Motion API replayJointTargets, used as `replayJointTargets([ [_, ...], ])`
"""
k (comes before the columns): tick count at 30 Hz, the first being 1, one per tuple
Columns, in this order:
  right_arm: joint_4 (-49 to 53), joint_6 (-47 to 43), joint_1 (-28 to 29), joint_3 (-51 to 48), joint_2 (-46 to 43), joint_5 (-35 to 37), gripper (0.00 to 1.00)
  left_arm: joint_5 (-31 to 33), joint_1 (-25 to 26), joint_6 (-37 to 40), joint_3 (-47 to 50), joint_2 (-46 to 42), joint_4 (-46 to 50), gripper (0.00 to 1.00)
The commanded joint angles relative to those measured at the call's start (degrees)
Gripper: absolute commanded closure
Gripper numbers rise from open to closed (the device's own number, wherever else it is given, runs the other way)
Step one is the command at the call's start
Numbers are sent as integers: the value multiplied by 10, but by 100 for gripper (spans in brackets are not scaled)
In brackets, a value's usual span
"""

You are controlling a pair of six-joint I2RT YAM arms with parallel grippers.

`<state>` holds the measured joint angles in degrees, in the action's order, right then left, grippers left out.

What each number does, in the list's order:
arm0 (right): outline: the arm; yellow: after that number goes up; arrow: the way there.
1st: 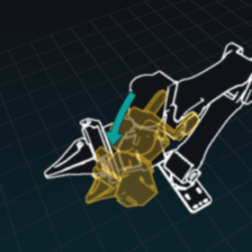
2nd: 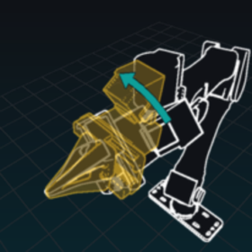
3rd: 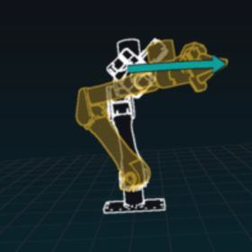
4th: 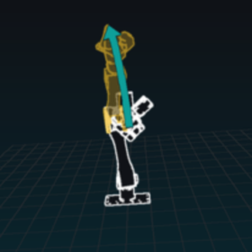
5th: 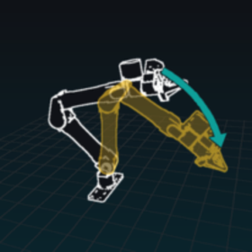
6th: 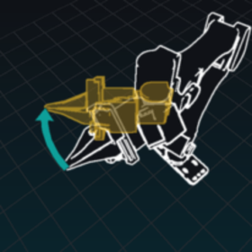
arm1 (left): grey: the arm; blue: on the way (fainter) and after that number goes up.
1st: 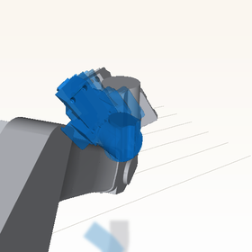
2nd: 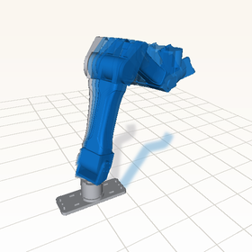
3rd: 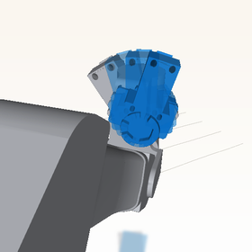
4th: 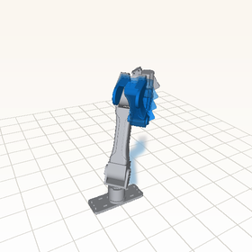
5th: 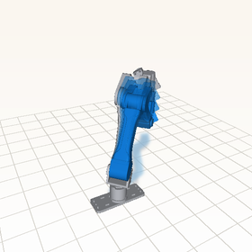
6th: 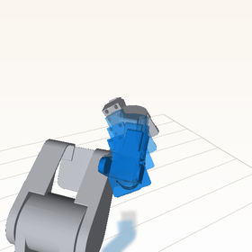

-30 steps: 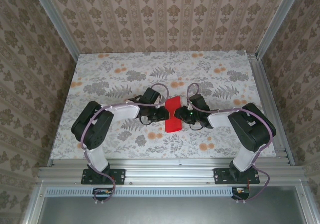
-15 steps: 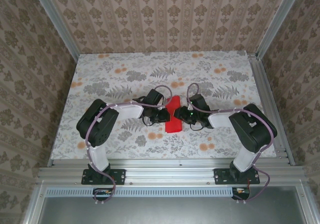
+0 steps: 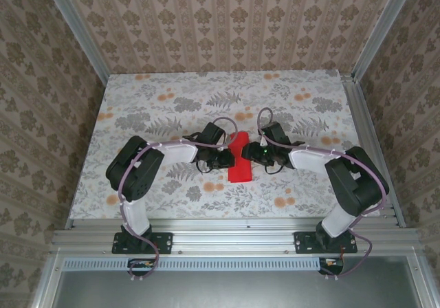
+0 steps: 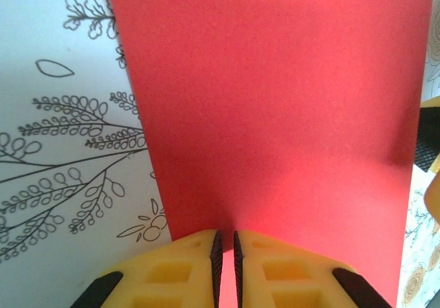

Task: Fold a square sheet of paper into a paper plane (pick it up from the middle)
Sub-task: Hold the square sheet of paper at the center of the table.

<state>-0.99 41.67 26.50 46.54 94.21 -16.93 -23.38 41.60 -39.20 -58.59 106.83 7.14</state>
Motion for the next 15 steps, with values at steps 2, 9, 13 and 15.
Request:
replayJointTargets([
  [2, 53, -32, -1, 27, 23, 10, 47, -3, 5, 11, -10, 10, 7, 83],
  [9, 72, -44, -1, 50, 46, 8, 51, -12, 6, 14, -10, 6, 6, 82],
  [13, 96, -55, -2, 66, 53, 11, 57, -17, 6, 17, -16, -3, 10, 82],
  [15, 98, -56, -2, 68, 55, 8, 59, -17, 6, 19, -20, -6, 15, 82],
])
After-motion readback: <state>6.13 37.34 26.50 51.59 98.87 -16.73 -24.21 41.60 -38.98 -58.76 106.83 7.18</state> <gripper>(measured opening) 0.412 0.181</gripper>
